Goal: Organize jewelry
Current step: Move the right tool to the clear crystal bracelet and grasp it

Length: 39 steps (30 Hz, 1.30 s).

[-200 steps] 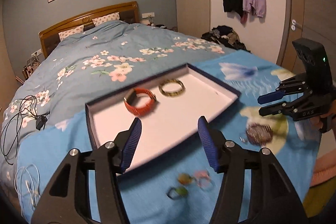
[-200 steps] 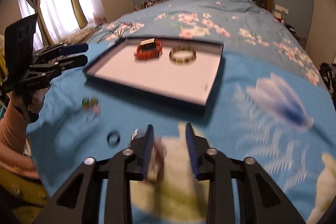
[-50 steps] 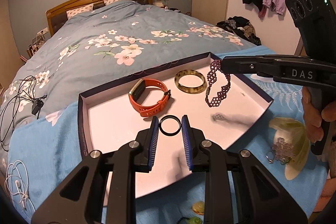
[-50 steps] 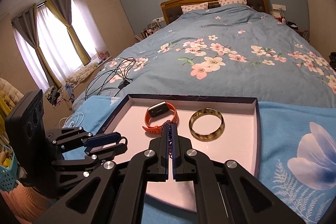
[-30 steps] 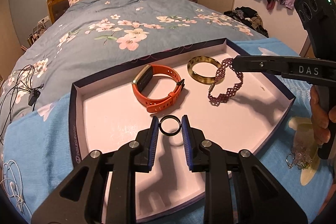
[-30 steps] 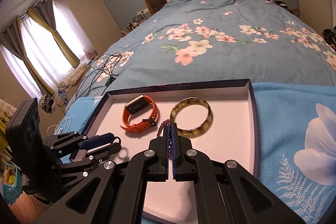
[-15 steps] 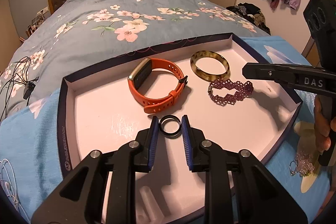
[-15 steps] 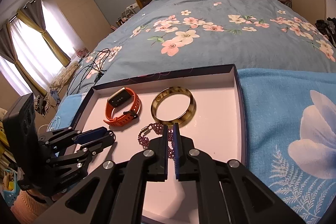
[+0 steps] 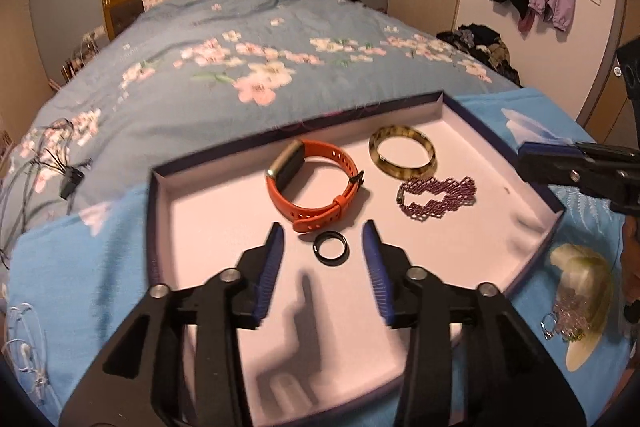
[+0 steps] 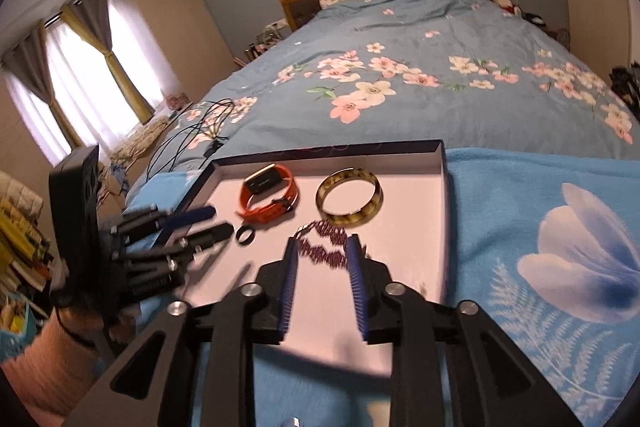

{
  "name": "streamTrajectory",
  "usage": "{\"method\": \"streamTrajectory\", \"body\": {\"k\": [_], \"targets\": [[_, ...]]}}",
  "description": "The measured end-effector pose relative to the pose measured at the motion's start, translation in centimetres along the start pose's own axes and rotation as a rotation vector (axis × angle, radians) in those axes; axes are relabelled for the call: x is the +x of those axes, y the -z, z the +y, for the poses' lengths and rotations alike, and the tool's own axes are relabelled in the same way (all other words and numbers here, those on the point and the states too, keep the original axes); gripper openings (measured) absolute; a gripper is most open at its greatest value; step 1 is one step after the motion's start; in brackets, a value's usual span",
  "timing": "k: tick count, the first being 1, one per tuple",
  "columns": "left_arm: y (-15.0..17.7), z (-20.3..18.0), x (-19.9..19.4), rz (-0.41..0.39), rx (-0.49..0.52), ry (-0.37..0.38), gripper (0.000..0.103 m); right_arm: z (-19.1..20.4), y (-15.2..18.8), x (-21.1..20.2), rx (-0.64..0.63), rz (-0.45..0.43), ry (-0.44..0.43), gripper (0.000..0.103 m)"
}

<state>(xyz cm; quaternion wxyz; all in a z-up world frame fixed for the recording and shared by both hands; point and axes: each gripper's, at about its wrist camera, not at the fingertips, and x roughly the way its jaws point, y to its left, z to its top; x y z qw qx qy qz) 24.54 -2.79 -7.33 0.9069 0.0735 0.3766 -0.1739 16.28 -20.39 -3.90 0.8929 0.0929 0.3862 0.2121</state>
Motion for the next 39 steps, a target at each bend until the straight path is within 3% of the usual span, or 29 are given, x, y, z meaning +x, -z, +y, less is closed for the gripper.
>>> {"method": "streamTrajectory", "body": {"k": [3, 9, 14, 18, 28, 33, 39], "targets": [[0.6, -0.3, -2.4, -0.043, 0.021, -0.012, 0.048, 0.6, 1.5, -2.4, -0.070, -0.007, 0.003, 0.035], [3.0, -0.8, -6.7, -0.103, 0.029, -0.007, 0.054, 1.5, 5.6, -4.6, -0.160, 0.060, 0.016, 0.035], [5.5, -1.5, -8.9, -0.113, 0.015, 0.004, 0.057, 1.3, 8.5, -5.0, -0.163, 0.120, 0.038, 0.034], [7.1, -1.9, -9.7, -0.109, -0.008, 0.026, 0.058, 1.5, 10.0, -5.3, -0.158, 0.138, 0.037, 0.028], [9.3, -2.8, -10.2, -0.090, -0.045, 0.051, 0.062, 2.0, 11.1, -3.8, -0.164, 0.175, 0.044, 0.030], [9.5, -3.1, -10.2, -0.087, -0.050, 0.063, 0.062, 1.9, 11.0, -4.6, -0.155, 0.153, 0.041, 0.010], [9.8, -3.2, -9.9, -0.080, -0.055, 0.078, 0.062, 1.4, 10.0, -5.9, -0.117, 0.105, 0.000, 0.007]]}}
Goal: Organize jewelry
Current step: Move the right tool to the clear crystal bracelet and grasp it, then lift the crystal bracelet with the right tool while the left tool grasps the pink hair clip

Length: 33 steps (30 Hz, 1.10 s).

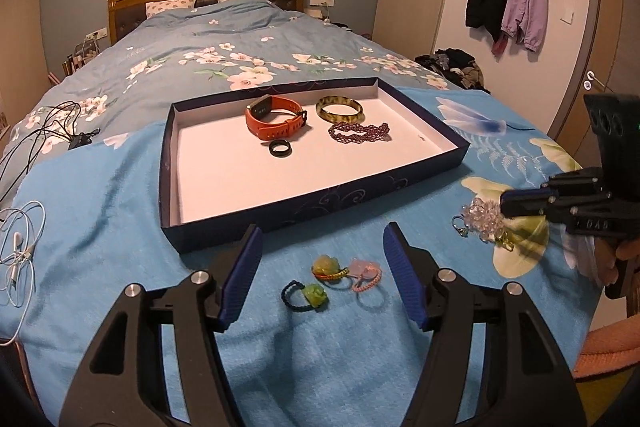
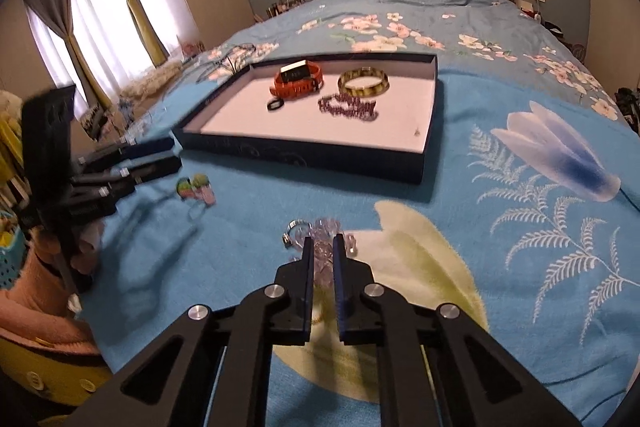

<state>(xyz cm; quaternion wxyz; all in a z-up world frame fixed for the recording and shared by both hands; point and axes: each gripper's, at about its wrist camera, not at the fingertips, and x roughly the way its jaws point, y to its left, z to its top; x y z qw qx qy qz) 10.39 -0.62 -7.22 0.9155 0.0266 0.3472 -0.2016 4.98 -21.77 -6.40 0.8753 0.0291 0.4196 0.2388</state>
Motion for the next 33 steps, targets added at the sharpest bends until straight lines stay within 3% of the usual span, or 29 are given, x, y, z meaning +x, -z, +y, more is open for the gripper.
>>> {"method": "streamTrajectory", "body": {"k": [7, 16, 28, 31, 33], "targets": [[0.1, 0.0, 0.0, 0.000, -0.004, 0.003, 0.062, -0.1, -1.8, -2.3, 0.036, -0.085, -0.059, 0.007], [0.5, -0.4, -0.3, 0.003, 0.027, 0.012, 0.062, 0.1, -3.3, -4.4, 0.052, -0.176, -0.068, 0.007], [1.5, -1.1, -0.2, 0.048, 0.088, 0.035, 0.061, -0.4, -3.1, -2.9, 0.078, -0.154, -0.070, 0.008], [1.5, -1.7, 0.3, 0.069, 0.123, 0.044, 0.057, -0.3, -3.0, -2.7, 0.082, -0.153, -0.075, 0.008], [1.6, -2.4, 0.8, 0.093, 0.142, 0.052, 0.047, -0.3, -3.0, -2.7, 0.082, -0.153, -0.078, 0.008]]}}
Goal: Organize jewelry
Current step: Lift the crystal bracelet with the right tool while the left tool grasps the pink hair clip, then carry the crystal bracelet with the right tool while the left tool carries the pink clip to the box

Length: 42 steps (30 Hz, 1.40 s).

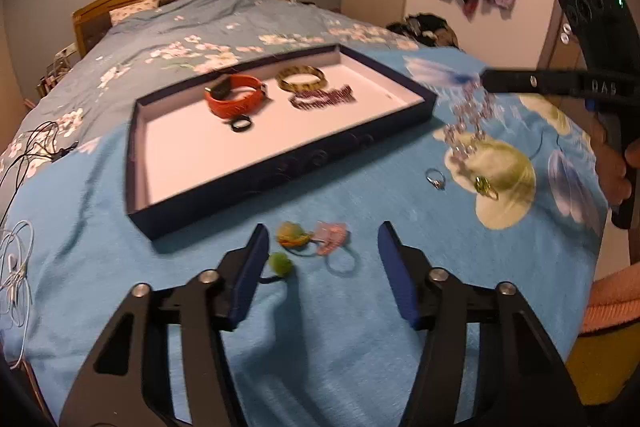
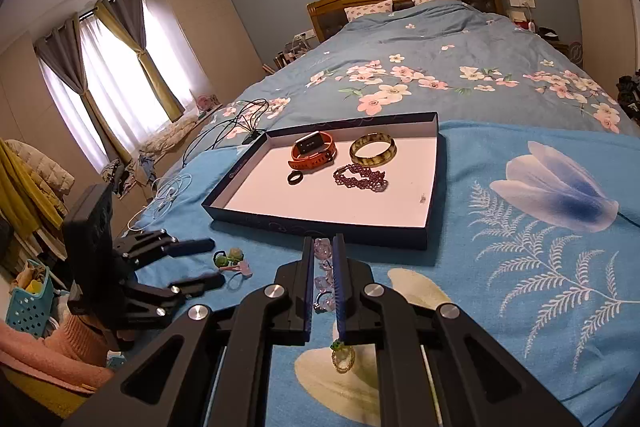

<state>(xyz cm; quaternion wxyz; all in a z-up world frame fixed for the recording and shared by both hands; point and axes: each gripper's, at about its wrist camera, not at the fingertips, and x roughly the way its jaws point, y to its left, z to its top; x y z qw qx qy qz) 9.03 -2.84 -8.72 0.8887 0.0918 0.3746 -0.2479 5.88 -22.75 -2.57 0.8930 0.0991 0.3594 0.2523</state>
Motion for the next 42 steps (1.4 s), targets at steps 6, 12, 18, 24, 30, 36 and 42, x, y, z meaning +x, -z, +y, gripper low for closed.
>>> {"method": "streamTrajectory", "body": {"k": [6, 12, 18, 24, 30, 36, 42], "targets": [[0.1, -0.8, 0.2, 0.010, 0.015, 0.051, 0.030, -0.2, 0.3, 0.3, 0.007, 0.007, -0.005, 0.008], [0.0, -0.3, 1.2, 0.054, -0.005, 0.059, 0.026, -0.4, 0.4, 0.5, 0.014, 0.008, -0.013, 0.008], [-0.4, 0.3, 2.2, 0.083, -0.011, 0.055, 0.026, -0.3, 0.5, 0.8, 0.009, 0.009, -0.017, 0.008], [-0.5, 0.4, 2.9, 0.104, -0.015, 0.043, 0.018, -0.2, 0.5, 0.8, 0.009, 0.007, -0.017, 0.008], [-0.5, 0.8, 2.6, 0.090, -0.039, 0.031, 0.003, 0.2, 0.4, 0.6, -0.003, -0.003, -0.020, 0.008], [-0.6, 0.9, 2.1, 0.067, -0.045, 0.036, 0.003, 0.4, 0.2, 0.3, -0.009, -0.012, -0.023, 0.008], [-0.5, 0.6, 1.3, 0.038, -0.053, 0.047, 0.003, 0.5, 0.0, 0.2, -0.013, -0.021, -0.023, 0.008]]}}
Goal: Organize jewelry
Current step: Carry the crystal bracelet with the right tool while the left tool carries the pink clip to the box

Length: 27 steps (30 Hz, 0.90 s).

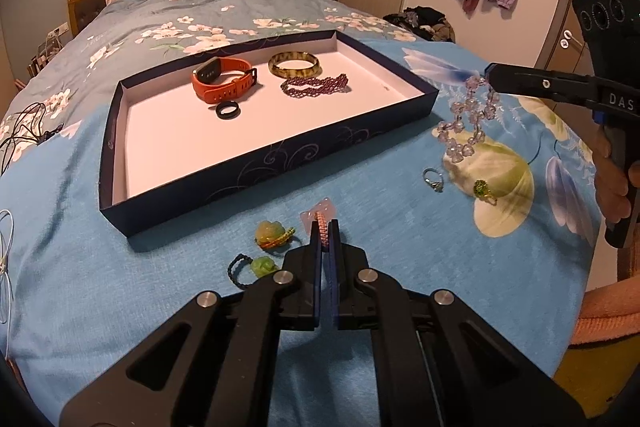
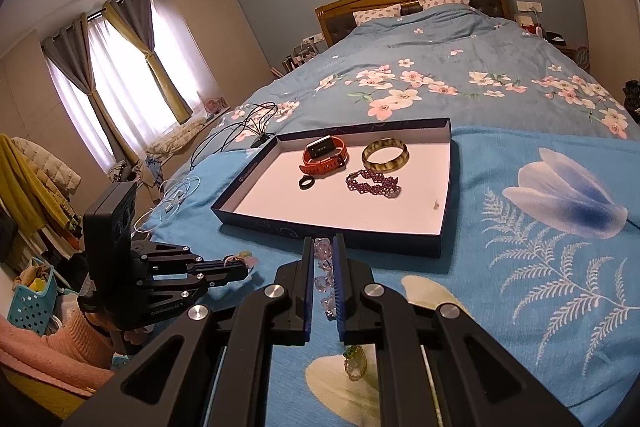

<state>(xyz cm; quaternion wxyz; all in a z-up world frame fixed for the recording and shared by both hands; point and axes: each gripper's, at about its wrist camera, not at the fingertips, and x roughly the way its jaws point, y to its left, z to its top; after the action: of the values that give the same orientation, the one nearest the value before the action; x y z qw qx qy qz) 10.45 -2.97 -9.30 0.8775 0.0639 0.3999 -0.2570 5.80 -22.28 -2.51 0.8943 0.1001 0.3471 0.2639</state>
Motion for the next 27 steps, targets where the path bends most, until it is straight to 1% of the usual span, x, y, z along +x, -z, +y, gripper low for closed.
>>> {"method": "streamTrajectory", "body": {"k": [11, 27], "targets": [[-1.3, -0.1, -2.2, -0.073, 0.004, -0.006, 0.003, 0.5, -1.1, -0.5, -0.013, -0.034, -0.010, 0.008], [-2.8, 0.7, -3.2, -0.116, 0.005, -0.030, 0.003, 1.2, -2.9, 0.0, -0.034, -0.064, -0.030, 0.008]]}}
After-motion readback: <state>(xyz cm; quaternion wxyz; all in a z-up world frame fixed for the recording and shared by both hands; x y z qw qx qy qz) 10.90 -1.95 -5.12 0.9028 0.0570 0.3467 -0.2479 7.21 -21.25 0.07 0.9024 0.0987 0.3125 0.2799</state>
